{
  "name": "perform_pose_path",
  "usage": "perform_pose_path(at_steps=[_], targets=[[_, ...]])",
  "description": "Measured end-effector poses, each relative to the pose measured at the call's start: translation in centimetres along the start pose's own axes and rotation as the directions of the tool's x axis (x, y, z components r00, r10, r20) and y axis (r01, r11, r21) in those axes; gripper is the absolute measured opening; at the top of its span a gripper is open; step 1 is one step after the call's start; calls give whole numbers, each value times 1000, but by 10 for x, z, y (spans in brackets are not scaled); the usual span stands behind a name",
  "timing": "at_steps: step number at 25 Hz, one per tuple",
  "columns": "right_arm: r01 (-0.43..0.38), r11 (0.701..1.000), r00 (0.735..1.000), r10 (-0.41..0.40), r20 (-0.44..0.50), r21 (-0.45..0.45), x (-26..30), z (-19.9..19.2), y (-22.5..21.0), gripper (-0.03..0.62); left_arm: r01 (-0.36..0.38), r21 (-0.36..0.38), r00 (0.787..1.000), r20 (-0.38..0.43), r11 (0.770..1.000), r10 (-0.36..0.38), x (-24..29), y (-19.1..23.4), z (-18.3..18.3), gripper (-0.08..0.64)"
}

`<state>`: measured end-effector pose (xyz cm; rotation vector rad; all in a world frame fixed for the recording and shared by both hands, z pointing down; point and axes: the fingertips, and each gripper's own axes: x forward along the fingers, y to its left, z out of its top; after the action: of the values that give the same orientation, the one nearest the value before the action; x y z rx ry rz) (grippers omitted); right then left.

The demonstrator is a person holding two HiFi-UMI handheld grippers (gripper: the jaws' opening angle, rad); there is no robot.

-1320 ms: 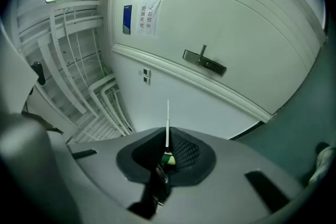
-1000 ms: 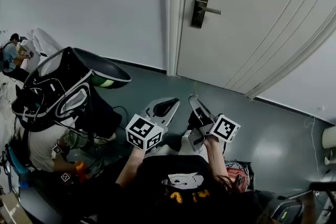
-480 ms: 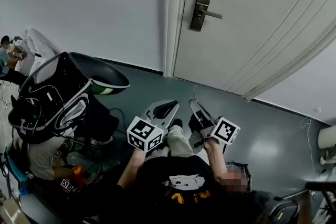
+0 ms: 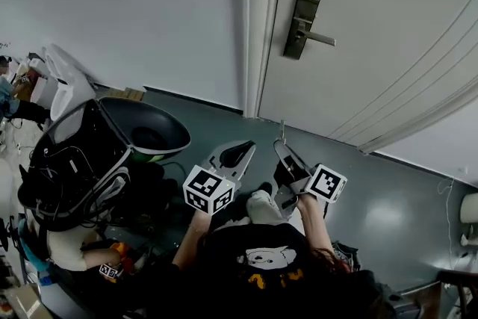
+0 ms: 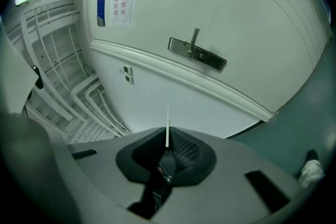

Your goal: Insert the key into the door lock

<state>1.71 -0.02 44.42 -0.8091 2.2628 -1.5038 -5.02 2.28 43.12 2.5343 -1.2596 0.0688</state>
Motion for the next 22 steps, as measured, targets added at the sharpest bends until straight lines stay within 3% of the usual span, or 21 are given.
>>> perform_pose_path(at_steps=[4, 11, 22], targets=[[-12, 1000, 1000, 12, 0, 15, 26, 36, -10, 21, -3, 10, 1000, 17, 1000, 3, 33, 19, 22, 20], [-27, 999, 1000, 27, -3, 38, 54, 82, -33, 21, -11, 21, 1000, -19, 1000, 11, 84, 42, 35, 20], [-47, 998, 998, 45, 42, 52, 59, 130, -65, 20, 58, 74, 996, -69, 996, -53, 154, 38, 49, 20]])
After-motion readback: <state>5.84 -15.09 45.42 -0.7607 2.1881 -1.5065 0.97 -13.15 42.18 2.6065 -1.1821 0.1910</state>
